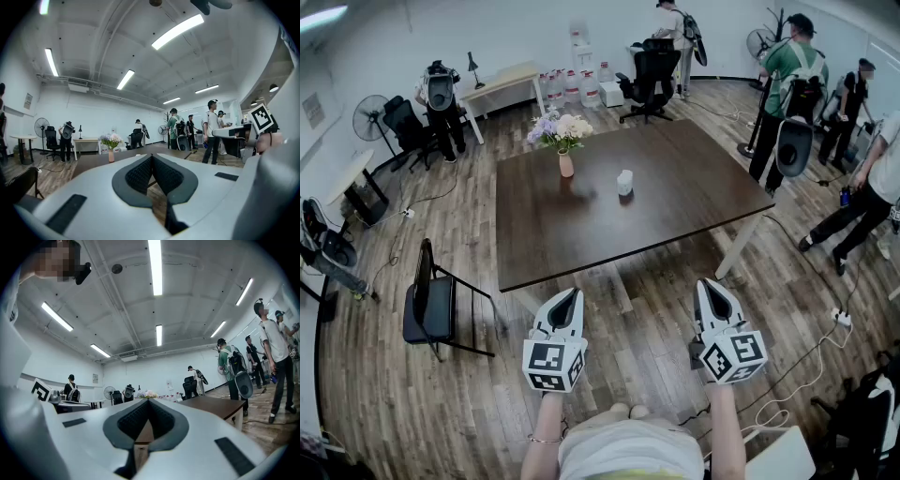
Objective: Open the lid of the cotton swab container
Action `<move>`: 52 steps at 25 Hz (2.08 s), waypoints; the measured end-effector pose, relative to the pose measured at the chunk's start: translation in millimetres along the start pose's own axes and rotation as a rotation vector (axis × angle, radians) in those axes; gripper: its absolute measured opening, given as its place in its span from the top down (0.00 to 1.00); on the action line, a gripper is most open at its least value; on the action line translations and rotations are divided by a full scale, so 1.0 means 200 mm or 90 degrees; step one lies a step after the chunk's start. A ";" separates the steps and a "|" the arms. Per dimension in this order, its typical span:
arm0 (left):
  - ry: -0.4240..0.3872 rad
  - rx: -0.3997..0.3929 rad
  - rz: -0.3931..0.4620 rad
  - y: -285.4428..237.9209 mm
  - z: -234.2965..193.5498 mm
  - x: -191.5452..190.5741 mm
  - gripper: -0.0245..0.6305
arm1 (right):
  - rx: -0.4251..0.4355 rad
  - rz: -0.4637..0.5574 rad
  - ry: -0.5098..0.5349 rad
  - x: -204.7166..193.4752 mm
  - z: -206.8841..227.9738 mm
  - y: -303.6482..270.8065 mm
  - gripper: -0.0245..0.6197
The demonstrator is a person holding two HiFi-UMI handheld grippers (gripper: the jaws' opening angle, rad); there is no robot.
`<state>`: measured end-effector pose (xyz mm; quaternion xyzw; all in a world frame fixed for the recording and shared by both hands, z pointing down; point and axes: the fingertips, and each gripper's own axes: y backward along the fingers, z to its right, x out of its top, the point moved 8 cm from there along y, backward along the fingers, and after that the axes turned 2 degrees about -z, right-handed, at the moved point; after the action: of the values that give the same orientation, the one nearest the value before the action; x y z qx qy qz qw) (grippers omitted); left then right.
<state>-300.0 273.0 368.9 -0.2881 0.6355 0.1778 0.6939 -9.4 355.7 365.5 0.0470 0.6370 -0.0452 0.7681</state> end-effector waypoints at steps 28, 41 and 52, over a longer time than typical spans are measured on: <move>0.017 0.017 -0.010 -0.11 0.14 -0.02 0.93 | -0.005 0.001 -0.019 -0.03 0.26 0.07 0.93; 0.041 0.004 -0.038 -0.46 0.09 -0.07 0.93 | -0.012 -0.018 -0.033 -0.09 0.43 -0.20 0.93; 0.034 -0.027 -0.048 -0.99 -0.12 -0.02 0.93 | -0.023 -0.038 -0.035 -0.08 0.62 -0.72 0.93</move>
<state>-198.5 106.3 405.8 -0.3307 0.6388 0.1572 0.6767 90.0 197.4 402.8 0.0128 0.6175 -0.0576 0.7843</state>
